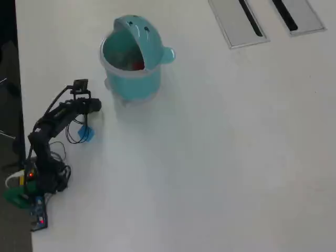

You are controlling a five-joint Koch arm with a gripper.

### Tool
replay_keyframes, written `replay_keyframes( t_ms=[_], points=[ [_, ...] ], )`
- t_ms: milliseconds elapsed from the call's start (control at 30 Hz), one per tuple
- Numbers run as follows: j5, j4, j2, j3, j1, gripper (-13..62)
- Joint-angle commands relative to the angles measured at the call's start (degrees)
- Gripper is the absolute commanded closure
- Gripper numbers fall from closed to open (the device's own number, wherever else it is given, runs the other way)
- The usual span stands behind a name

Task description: Grasp RGB lego blocks and put them in the bin one by one.

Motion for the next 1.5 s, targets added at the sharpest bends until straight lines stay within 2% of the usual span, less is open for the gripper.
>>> replay_keyframes(
  t_ms=[0, 167, 333, 567, 800, 967, 1067, 1467],
  points=[
    [-0.1, -2.8, 0.8, -1.3, 0.0, 25.7],
    [0.6, -1.3, 1.8, -1.0, -0.1, 38.9],
    [0.9, 2.5, 6.2, -3.0, 0.3, 39.3],
    [2.6, 13.7, 18.3, -7.6, 0.6, 39.2],
    [5.3, 20.2, 22.6, -25.0, 0.3, 39.2],
    [5.3, 24.8, 18.1, -41.9, -0.1, 39.3],
    [5.3, 26.1, 7.1, -60.6, 0.5, 39.3],
    [4.0, 25.7, -14.5, -88.7, 6.0, 39.2]
  ],
)
